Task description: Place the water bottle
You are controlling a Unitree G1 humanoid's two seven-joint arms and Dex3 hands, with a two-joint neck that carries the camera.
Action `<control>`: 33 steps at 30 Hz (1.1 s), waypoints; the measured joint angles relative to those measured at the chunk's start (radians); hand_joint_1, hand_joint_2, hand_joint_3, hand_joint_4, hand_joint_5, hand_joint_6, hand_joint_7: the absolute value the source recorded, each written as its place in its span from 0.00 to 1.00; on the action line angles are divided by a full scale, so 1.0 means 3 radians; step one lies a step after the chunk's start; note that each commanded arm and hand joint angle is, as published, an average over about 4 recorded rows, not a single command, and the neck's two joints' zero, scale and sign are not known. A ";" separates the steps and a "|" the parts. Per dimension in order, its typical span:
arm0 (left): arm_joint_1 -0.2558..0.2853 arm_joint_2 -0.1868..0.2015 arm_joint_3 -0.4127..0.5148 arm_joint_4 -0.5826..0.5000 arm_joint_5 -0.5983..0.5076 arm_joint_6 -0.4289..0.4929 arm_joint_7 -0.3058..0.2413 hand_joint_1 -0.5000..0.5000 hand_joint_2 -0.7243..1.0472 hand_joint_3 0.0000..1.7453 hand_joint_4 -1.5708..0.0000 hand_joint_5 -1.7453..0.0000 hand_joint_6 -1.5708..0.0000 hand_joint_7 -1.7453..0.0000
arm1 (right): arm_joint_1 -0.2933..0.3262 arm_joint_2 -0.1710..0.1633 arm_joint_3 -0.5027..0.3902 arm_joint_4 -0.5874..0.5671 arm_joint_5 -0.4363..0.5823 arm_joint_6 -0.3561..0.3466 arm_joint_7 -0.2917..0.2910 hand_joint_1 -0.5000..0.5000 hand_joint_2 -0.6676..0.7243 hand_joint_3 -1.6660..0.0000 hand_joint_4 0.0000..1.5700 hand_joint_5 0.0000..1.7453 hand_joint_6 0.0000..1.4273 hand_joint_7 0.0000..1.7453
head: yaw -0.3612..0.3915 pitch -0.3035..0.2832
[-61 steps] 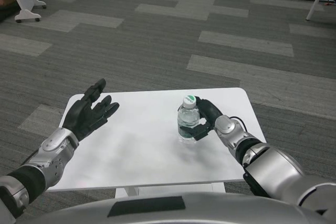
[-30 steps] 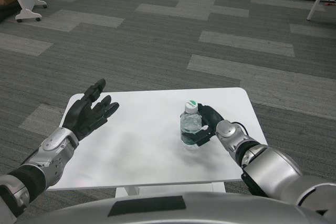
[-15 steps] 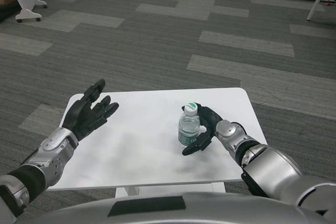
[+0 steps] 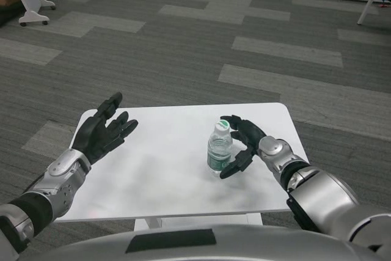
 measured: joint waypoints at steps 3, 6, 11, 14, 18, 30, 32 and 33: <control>-0.0003 -0.0001 0.0000 0.0002 -0.0001 -0.0019 0.0000 1.00 1.00 0.05 1.00 0.97 1.00 1.00 | 0.0121 -0.0109 -0.0136 -0.0185 -0.0038 -0.0012 0.0000 0.04 0.59 0.83 0.01 0.17 0.00 0.00 | -0.0014 0.0000; -0.0006 -0.0002 0.0001 0.0002 -0.0002 -0.0032 0.0001 1.00 1.00 0.05 1.00 0.99 1.00 1.00 | 0.0254 -0.0205 -0.0281 -0.0344 -0.0084 -0.0015 0.0000 0.04 0.59 0.81 0.01 0.17 0.00 0.02 | -0.0021 0.0001; -0.0015 -0.0006 0.0006 0.0003 -0.0002 -0.0045 0.0000 1.00 1.00 0.05 1.00 0.97 1.00 1.00 | 0.0613 -0.0321 -0.0825 -0.0895 -0.0099 -0.0019 0.0028 0.09 0.64 0.81 0.00 0.19 0.00 0.00 | -0.0049 -0.0002; -0.0018 -0.0006 0.0011 0.0006 -0.0002 -0.0051 0.0001 1.00 1.00 0.05 1.00 0.96 1.00 1.00 | 0.0798 -0.0307 -0.1313 -0.1123 -0.0092 -0.0029 0.0178 0.15 0.64 0.81 0.00 0.25 0.00 0.01 | -0.0076 -0.0007; -0.0023 -0.0008 0.0021 0.0007 -0.0001 -0.0061 0.0000 1.00 1.00 0.05 1.00 0.97 1.00 1.00 | 0.1001 -0.0163 -0.1673 -0.1505 -0.0082 -0.0048 0.0383 0.21 0.64 0.79 0.00 0.28 0.00 0.04 | -0.0118 -0.0010; -0.0024 -0.0009 0.0051 0.0013 0.0000 -0.0065 0.0001 1.00 1.00 0.05 1.00 0.99 1.00 1.00 | 0.1157 -0.0110 -0.1711 -0.2017 -0.0019 -0.0067 0.0486 0.23 0.64 0.76 0.00 0.28 0.00 0.04 | -0.0118 0.0034; -0.0024 -0.0009 0.0058 0.0013 0.0000 -0.0066 0.0001 1.00 1.00 0.05 1.00 1.00 1.00 1.00 | 0.1165 -0.0100 -0.1703 -0.2046 -0.0018 -0.0067 0.0490 0.23 0.64 0.76 0.00 0.28 0.00 0.04 | -0.0119 0.0045; -0.0024 -0.0009 0.0061 0.0013 0.0001 -0.0066 0.0001 1.00 1.00 0.05 1.00 1.00 1.00 1.00 | 0.1168 -0.0094 -0.1701 -0.2061 -0.0017 -0.0067 0.0491 0.24 0.65 0.76 0.00 0.28 0.00 0.04 | -0.0120 0.0053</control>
